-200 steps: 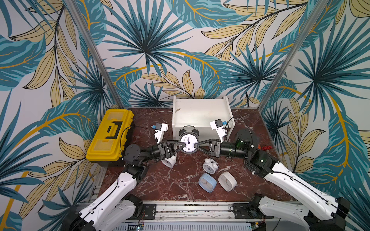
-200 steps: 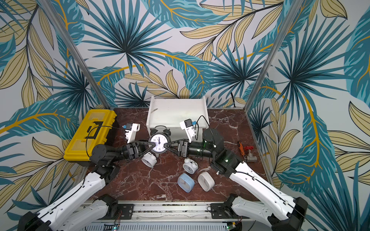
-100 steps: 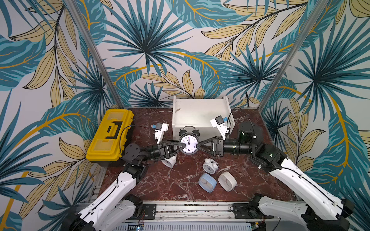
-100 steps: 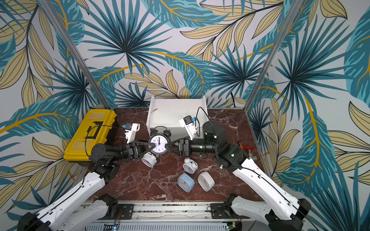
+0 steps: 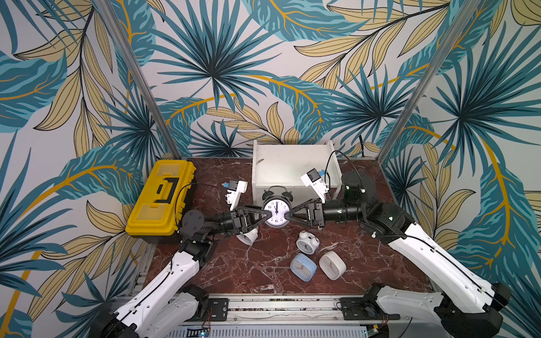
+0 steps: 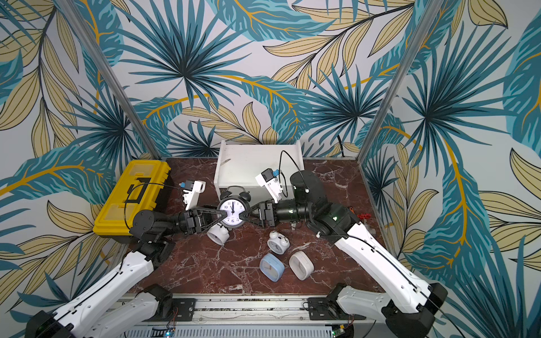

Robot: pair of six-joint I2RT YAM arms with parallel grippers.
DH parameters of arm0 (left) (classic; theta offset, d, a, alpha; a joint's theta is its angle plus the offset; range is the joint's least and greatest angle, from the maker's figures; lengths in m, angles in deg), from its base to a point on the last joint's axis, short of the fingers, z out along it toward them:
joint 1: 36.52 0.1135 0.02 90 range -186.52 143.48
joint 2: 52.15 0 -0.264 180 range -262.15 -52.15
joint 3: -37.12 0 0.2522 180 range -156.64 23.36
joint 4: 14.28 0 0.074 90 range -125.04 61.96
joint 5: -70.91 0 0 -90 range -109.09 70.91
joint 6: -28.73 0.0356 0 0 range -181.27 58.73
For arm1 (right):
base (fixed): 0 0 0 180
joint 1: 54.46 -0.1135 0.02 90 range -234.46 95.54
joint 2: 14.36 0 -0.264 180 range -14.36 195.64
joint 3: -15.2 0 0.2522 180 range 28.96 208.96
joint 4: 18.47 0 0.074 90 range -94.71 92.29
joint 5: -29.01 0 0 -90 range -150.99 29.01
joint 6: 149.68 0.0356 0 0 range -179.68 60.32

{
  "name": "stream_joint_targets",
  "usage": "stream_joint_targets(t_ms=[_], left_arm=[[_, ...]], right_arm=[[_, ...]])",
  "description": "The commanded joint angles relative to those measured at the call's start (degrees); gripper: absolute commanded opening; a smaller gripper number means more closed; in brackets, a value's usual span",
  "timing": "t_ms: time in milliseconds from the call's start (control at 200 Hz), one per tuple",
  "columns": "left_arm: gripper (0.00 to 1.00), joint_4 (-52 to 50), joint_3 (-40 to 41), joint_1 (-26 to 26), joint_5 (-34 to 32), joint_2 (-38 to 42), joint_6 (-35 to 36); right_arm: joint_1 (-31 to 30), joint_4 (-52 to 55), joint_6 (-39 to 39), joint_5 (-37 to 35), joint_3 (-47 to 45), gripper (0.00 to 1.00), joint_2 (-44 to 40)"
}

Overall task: Place the alarm clocks on the shelf by style
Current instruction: Pick up the alarm from the center of the board.

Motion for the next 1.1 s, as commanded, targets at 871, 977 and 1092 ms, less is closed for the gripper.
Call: stream_joint_targets(t_ms=[871,977,1092], left_arm=[[0.88,-17.3,-9.0,2.2,-5.1,2.9,11.0],[0.92,-26.8,-10.3,3.7,-9.5,5.6,15.0],[0.93,-47.1,-11.9,4.5,-23.7,12.7,24.2]], right_arm=[[0.3,9.5,-11.2,-6.0,13.5,0.15,2.6],[0.9,13.1,-14.8,-12.0,19.5,0.15,4.8],[1.3,13.5,-18.1,-19.2,24.3,0.15,7.7]])
